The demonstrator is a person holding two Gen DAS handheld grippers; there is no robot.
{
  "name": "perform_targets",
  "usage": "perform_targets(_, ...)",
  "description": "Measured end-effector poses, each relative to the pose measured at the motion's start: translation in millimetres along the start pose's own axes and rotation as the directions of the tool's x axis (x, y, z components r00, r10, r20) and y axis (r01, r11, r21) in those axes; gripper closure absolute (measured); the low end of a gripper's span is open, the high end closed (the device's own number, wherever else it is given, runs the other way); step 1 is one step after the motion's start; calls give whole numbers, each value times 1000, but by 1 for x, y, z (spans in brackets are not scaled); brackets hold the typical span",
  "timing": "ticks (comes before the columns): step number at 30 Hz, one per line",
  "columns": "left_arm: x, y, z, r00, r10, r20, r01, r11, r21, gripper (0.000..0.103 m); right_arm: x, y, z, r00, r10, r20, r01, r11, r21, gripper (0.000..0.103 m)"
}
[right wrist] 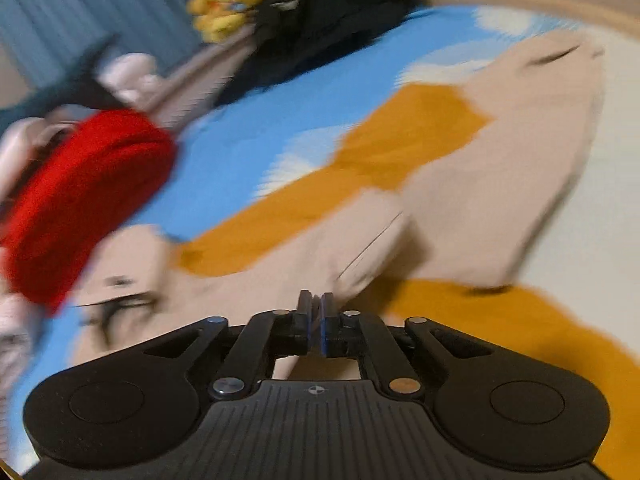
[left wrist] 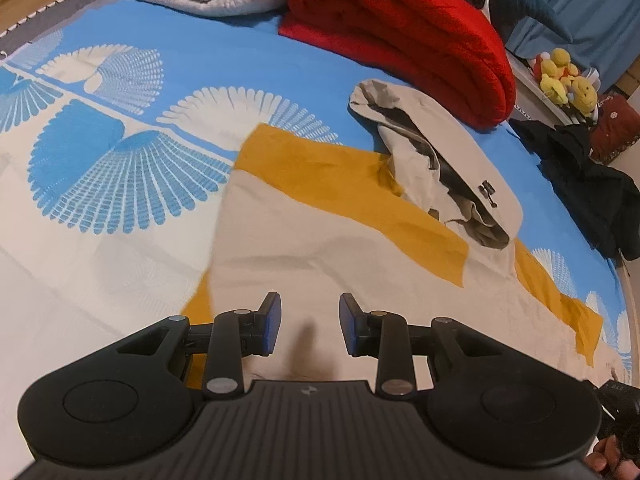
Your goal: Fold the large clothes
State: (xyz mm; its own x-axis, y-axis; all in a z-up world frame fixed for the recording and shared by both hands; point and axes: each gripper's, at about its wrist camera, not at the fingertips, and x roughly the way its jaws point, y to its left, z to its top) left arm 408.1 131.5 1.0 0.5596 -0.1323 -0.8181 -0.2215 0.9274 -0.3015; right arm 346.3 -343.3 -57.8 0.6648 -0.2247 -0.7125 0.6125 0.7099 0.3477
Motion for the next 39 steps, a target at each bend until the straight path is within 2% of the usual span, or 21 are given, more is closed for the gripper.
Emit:
perform_targets(2,4,-2,-2,1000,0,-10,0,1000,6,68,-4,-5,3,992,-114,61,114,993,7,94)
perform_targets(3,6,-2,-4,1000,2,-16,-1,1000,9,68,-6,-7,5,989,-127,79,126,992,19,93)
perform_targets(6,14,0,-7,999,-12,-48,11,1000,-11,68,-8,-8,11,994,-49,99,46,998,34,75)
perform_targets(7,16,1,-8,998,-20,-56,19,999,-26,68,-3,-7,13,997,22,68,-24,999,28,62)
perform_targets(8,17,2,-9,998,-28,-63,26,999,-39,68,6,-6,13,996,84,21,-85,996,31,56)
perform_targets(9,18,2,-10,997,-32,-66,29,999,-44,65,21,-4,12,988,150,-47,-148,988,38,55)
perform_targets(11,20,0,-12,997,-29,-69,26,999,-41,61,50,-3,5,950,241,-197,-238,970,37,53)
perform_targets(12,21,0,-13,997,-29,-71,27,999,-36,60,64,-5,0,936,230,-265,-228,973,40,53)
perform_targets(13,23,-1,-15,996,-32,-77,30,999,-33,58,70,-8,-4,935,186,-301,-184,982,35,55)
perform_targets(14,28,0,-17,995,-37,-89,34,999,-38,57,73,-11,-7,936,147,-321,-147,989,23,63)
perform_targets(17,45,17,-24,985,-56,-161,34,990,-136,57,64,-3,-2,940,132,-316,-136,991,9,59)
perform_targets(20,57,32,-32,973,-22,-228,-22,982,-188,57,51,4,2,950,135,-280,-142,990,-6,56)
perform_targets(22,56,33,-32,974,-16,-226,-30,980,-195,57,47,1,9,958,124,-258,-131,991,-8,56)
perform_targets(24,46,26,-28,982,-21,-187,-16,981,-193,57,43,-3,18,967,113,-229,-119,993,-13,56)
perform_targets(27,36,12,-24,992,-33,-118,18,991,-130,50,29,-6,29,978,110,-178,-118,992,-35,56)
perform_targets(28,40,12,-27,990,-49,-132,29,989,-144,49,25,-6,33,980,113,-161,-122,991,-45,56)
perform_targets(30,55,20,-39,974,-58,-218,11,977,-214,49,17,-10,41,985,110,-133,-120,990,-69,56)
perform_targets(32,57,21,-44,970,-11,-242,-44,975,-217,51,8,-17,49,987,109,-119,-117,991,-65,56)
perform_targets(34,43,10,-39,980,10,-197,-44,985,-167,50,1,-24,58,988,108,-106,-114,992,-49,56)
perform_targets(37,7,-15,-26,996,-36,-88,29,996,-82,49,-17,-36,75,993,109,-52,-111,993,-45,56)
perform_targets(39,-15,-35,-24,998,-59,-27,59,998,-6,48,-27,-43,85,994,106,-8,-106,993,-53,56)
